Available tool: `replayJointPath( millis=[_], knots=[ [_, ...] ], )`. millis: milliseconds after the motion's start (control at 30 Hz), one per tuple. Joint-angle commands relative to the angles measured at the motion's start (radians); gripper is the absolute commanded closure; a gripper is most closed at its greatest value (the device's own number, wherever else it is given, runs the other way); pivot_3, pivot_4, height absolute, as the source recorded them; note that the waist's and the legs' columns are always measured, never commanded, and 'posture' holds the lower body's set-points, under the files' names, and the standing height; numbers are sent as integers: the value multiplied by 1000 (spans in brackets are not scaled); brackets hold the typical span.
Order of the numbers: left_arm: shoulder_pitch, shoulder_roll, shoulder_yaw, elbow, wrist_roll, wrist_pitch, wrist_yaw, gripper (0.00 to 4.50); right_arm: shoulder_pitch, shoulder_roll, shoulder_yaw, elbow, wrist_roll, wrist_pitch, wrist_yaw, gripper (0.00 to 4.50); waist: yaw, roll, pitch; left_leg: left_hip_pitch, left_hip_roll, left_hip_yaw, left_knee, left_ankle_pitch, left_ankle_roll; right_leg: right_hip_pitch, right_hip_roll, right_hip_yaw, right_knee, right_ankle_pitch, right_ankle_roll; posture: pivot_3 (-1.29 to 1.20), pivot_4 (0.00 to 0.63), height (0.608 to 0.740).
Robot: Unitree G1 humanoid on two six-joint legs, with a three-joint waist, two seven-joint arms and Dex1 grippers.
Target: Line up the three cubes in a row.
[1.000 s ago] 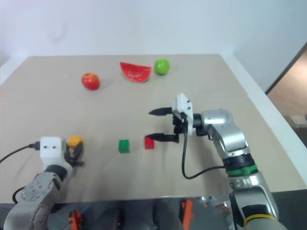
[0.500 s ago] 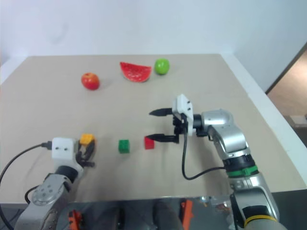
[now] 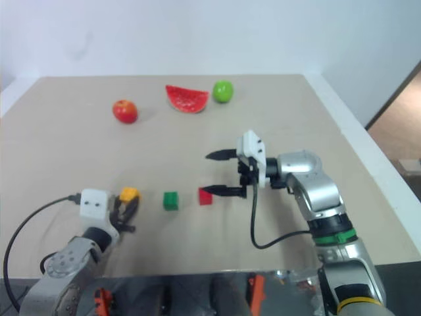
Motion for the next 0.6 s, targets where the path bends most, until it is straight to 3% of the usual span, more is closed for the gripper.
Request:
replayJointPath(
  millis=[33,233,300,500,600],
  knots=[
    [1,7,-4,-11,-1,11,2,3193,1,-9,-36,-32,12,-8,-6,0,0,0,0,0,0,0,0,0,0,0,0,0,0,0,0,0,150,740],
    [2,8,-1,-18,8,26,19,3193,5,-7,-35,-31,12,-10,-13,0,0,0,0,0,0,0,0,0,0,0,0,0,0,0,0,0,150,740],
    [-1,10,0,-17,6,30,18,2124,4,-6,-33,-30,11,-11,-15,0,0,0,0,0,0,0,0,0,0,0,0,0,0,0,0,0,150,740],
    [-14,44,1,-29,-10,25,-25,121,-3,-1,-30,-19,11,-13,-13,0,0,0,0,0,0,0,0,0,0,0,0,0,0,0,0,0,150,740],
    [-19,62,19,-60,-38,24,-54,19,-10,0,-30,-12,12,-13,-11,0,0,0,0,0,0,0,-1,0,0,0,0,0,0,0,0,0,150,740]
  ],
)
